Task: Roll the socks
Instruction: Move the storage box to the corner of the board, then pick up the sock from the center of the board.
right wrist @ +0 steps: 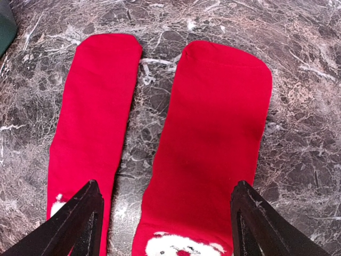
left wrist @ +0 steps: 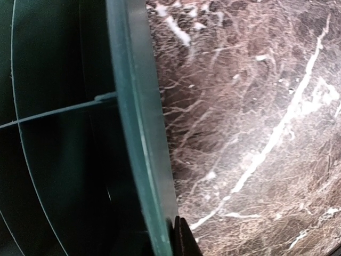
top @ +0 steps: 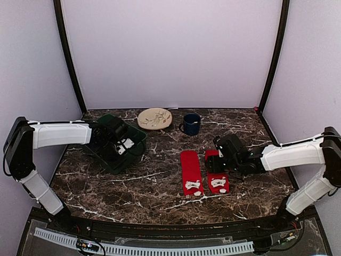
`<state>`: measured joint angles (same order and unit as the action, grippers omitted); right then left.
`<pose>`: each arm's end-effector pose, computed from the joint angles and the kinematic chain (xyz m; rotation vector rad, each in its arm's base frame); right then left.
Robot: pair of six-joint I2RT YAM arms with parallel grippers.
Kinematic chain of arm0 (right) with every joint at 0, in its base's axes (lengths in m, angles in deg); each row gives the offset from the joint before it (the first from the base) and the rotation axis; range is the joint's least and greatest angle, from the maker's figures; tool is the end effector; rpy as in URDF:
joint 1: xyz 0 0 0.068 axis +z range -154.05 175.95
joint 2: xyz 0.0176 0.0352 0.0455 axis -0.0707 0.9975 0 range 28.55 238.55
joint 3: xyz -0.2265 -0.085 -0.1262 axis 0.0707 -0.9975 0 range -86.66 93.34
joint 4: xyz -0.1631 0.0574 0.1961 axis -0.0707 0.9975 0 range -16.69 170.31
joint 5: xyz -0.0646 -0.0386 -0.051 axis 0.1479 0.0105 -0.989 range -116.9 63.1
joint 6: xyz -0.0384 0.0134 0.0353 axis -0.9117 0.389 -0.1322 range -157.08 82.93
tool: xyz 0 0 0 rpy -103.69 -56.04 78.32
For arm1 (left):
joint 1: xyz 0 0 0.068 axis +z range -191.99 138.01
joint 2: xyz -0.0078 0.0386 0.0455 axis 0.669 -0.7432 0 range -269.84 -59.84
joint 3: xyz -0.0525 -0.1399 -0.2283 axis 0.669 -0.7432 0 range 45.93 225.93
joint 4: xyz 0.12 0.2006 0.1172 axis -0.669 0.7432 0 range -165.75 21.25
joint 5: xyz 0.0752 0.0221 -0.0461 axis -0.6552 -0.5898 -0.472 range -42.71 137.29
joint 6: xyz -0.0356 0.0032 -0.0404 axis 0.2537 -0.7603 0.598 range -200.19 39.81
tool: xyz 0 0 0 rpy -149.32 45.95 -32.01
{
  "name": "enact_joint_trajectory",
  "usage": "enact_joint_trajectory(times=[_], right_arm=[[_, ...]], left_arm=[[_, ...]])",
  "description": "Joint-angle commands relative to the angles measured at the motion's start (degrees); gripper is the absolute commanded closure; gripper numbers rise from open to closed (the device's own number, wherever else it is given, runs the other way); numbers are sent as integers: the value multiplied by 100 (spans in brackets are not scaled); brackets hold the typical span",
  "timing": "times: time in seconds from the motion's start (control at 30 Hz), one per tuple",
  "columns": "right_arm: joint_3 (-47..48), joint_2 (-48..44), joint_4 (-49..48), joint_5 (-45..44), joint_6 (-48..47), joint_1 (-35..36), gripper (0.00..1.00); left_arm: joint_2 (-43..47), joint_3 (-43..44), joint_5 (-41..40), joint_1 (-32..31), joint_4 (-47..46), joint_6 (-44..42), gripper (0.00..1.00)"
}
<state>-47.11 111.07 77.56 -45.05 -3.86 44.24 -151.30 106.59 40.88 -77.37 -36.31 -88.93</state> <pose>0.1940 0.2009 0.1731 -0.1632 2.3594 0.3181 0.2510 -0.1733 0.2006 1.0190 2.5871 0.0399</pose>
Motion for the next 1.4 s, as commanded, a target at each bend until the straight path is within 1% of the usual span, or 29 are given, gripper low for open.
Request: enact_joint_trajectory(times=[0.0,0.1,0.2,0.3,0.4,0.47,0.6,0.73,0.87,1.0,1.13,1.23,1.27,1.33,1.37], right_arm=[[119,51,-54,72,-80,24,25],[107,54,-32,120,-130,22,24],[103,49,-2,190,-173,28,22],[99,17,22,286,-201,26,21],[73,-41,56,440,-260,35,20],[17,-135,53,546,-328,58,20],[-99,-428,55,669,-588,219,21],[-64,-534,243,771,-774,453,22],[134,-359,535,848,-901,840,22],[457,20,901,785,-983,1346,22],[805,443,1259,579,-1091,1756,22],[959,698,1408,424,-1149,1907,23],[992,759,1454,365,-1162,1945,23],[1091,833,1584,275,-1193,1979,24],[1148,831,1656,247,-1227,1982,26]], left_arm=[[216,-60,-450,233,-312,-243,95],[183,-50,-468,304,-327,-223,77],[163,11,-482,329,-274,-195,67],[200,151,-528,332,-175,-139,59],[319,402,-550,330,-71,-39,57],[440,629,-405,319,5,95,56],[851,950,-339,65,-119,271,54],[907,1203,-421,-637,-211,450,54],[542,1293,-310,-1320,-451,732,54],[323,1137,-40,-1586,-831,1036,54],[554,457,247,-1622,-1672,1250,58],[667,136,316,-1622,-2056,1465,62],[678,54,329,-1622,-2145,1528,61],[728,-127,374,-1622,-2350,1617,44],[748,-209,398,-1622,-2455,1642,39]])
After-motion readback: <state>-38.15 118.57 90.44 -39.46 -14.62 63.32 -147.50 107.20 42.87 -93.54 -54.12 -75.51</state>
